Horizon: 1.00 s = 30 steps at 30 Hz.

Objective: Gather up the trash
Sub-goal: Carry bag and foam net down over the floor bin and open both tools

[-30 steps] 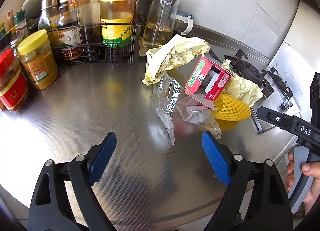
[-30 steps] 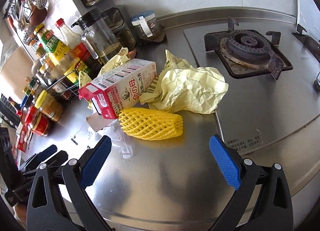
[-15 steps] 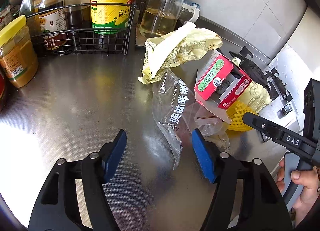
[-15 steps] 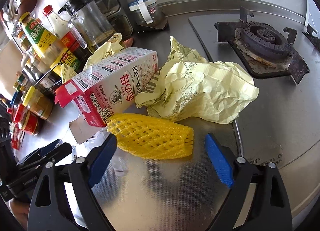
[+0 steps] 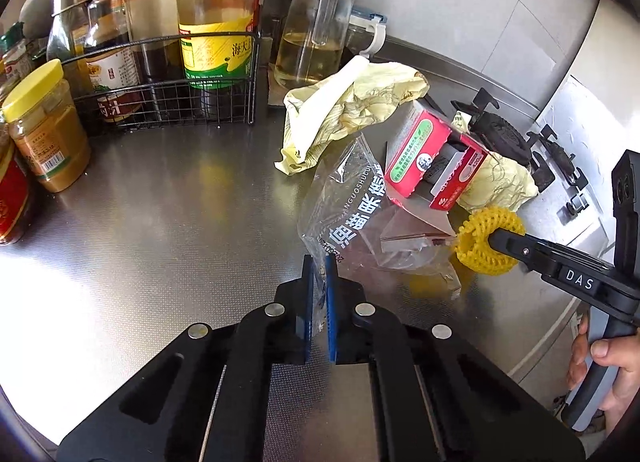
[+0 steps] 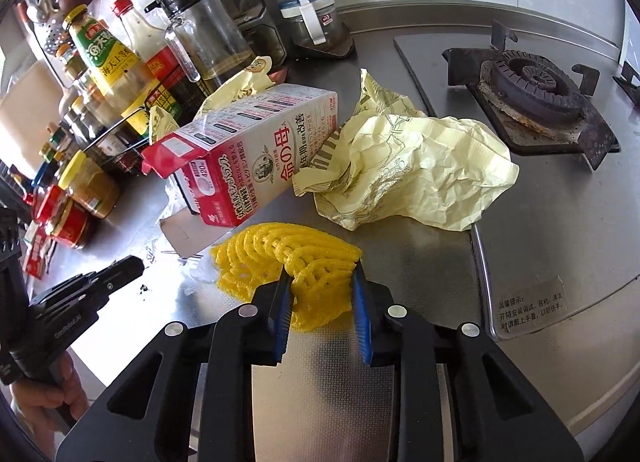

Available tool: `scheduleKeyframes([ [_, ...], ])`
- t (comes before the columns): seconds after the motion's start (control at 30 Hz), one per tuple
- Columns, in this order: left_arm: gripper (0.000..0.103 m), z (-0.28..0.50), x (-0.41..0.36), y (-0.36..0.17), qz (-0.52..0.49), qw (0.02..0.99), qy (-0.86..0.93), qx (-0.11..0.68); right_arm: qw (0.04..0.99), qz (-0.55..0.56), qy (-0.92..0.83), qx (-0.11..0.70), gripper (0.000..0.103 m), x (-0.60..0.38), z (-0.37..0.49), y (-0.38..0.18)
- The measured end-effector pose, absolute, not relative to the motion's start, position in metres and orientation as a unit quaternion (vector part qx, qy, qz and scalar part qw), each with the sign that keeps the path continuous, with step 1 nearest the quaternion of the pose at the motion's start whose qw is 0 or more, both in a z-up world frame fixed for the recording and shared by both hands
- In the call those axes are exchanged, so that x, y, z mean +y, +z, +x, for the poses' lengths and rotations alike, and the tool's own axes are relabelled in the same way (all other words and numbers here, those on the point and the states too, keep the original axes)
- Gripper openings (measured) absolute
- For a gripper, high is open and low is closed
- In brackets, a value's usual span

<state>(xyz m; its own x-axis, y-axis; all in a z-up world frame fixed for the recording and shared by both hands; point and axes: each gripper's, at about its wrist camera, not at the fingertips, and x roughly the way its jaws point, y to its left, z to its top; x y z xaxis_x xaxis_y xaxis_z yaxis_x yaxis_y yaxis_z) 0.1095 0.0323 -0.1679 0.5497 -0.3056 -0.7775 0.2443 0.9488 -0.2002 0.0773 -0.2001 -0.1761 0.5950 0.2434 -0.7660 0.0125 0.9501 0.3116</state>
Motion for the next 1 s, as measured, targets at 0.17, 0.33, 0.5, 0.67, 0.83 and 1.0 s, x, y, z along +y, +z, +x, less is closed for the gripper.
scheduleKeyframes([
  [0.17,0.004,0.085,0.039,-0.145,-0.023,0.897,-0.14,0.419,0.886,0.149,0.071,0.433,0.028,-0.203,0.056,-0.166],
  [0.33,0.004,0.051,0.048,-0.127,-0.025,0.906,-0.128,0.403,0.889,0.149,0.083,0.424,0.028,-0.203,0.025,-0.158],
  [0.5,0.004,0.006,0.049,-0.121,-0.027,0.909,-0.125,0.397,0.89,0.146,0.095,0.422,0.028,-0.2,-0.011,-0.155],
  [0.67,0.004,-0.042,0.045,-0.127,-0.034,0.905,-0.134,0.402,0.885,0.144,0.107,0.431,0.028,-0.195,-0.049,-0.162],
  [0.83,0.004,-0.087,0.041,-0.145,-0.045,0.897,-0.137,0.418,0.876,0.135,0.118,0.448,0.028,-0.189,-0.087,-0.177],
  [1.0,0.004,-0.122,0.04,-0.177,-0.057,0.881,-0.136,0.448,0.86,0.131,0.119,0.479,0.028,-0.19,-0.117,-0.21],
])
